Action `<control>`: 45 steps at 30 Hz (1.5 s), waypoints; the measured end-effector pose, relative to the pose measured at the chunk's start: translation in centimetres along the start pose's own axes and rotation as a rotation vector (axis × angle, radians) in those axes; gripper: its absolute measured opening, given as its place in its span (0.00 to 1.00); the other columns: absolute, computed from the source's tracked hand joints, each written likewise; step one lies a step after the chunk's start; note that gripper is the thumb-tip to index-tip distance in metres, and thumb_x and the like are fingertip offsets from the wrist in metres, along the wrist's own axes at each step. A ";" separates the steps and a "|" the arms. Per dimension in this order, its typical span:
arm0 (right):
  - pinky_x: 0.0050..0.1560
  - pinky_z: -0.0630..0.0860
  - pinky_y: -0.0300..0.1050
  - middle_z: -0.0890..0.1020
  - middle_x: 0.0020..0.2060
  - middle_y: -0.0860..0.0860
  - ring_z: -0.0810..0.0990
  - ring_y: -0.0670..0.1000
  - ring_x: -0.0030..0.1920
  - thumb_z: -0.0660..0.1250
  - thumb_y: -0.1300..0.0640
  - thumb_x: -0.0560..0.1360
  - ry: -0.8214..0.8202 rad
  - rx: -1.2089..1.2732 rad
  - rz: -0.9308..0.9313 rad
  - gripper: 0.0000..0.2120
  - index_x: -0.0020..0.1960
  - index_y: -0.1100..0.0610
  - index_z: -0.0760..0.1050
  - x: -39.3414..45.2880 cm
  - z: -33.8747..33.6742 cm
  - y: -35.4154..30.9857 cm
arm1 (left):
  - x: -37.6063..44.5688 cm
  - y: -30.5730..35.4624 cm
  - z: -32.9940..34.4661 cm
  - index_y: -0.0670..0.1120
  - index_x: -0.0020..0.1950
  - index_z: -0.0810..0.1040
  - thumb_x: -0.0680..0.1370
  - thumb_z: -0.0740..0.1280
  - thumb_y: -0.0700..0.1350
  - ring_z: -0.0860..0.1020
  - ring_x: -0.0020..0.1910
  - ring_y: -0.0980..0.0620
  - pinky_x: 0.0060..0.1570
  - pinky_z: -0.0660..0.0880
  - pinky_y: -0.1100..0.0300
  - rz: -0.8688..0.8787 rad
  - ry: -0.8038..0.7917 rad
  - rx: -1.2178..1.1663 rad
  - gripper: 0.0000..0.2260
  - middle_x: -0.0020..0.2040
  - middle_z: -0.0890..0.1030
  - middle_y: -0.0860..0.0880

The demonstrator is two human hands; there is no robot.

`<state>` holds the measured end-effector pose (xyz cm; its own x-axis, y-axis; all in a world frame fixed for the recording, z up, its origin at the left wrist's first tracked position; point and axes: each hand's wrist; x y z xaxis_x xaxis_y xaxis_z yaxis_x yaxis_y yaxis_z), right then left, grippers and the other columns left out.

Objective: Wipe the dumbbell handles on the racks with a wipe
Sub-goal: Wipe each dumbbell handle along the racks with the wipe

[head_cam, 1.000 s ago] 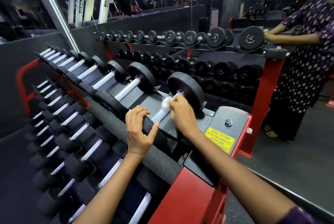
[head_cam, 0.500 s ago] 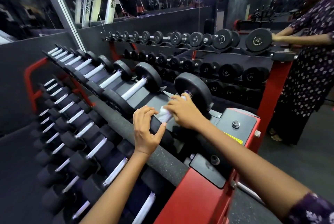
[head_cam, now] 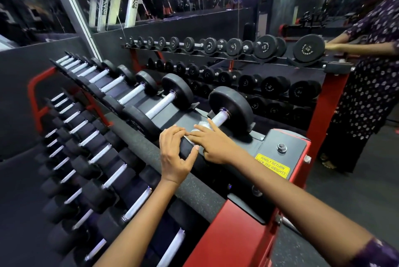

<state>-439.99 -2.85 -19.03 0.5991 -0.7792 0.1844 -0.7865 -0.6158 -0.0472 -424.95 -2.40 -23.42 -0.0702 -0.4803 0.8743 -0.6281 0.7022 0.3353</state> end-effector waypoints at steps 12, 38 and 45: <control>0.72 0.37 0.56 0.57 0.74 0.43 0.47 0.51 0.76 0.59 0.65 0.73 0.020 -0.056 0.040 0.33 0.76 0.52 0.53 -1.0 0.4 -0.3 | -0.1 0.0 0.0 0.35 0.49 0.79 0.73 0.67 0.51 0.74 0.54 0.40 0.56 0.71 0.42 -0.005 -0.007 0.000 0.18 0.50 0.78 0.40; 0.62 0.63 0.49 0.71 0.66 0.52 0.66 0.55 0.62 0.57 0.66 0.75 0.064 0.103 -0.010 0.24 0.70 0.56 0.67 -0.5 -0.3 -0.4 | -0.2 -0.1 0.6 0.39 0.50 0.76 0.73 0.67 0.49 0.73 0.54 0.41 0.59 0.69 0.48 0.026 0.044 -0.021 0.14 0.49 0.78 0.39; 0.50 0.68 0.51 0.69 0.54 0.58 0.69 0.58 0.54 0.58 0.71 0.71 0.068 -0.083 0.167 0.21 0.61 0.59 0.72 0.1 -1.4 2.9 | -0.1 0.3 0.2 0.45 0.50 0.73 0.72 0.67 0.49 0.72 0.56 0.45 0.60 0.67 0.54 0.023 0.041 -0.055 0.11 0.51 0.76 0.44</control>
<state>-442.44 -4.52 -17.82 0.4503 -0.8582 0.2465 -0.8853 -0.4650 -0.0019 -425.29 -2.29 -23.49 -0.0515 -0.4430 0.8950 -0.5830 0.7410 0.3332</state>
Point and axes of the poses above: each hand's wrist, its own x-axis towards the middle knuckle, its own z-axis out of the palm, y = z × x
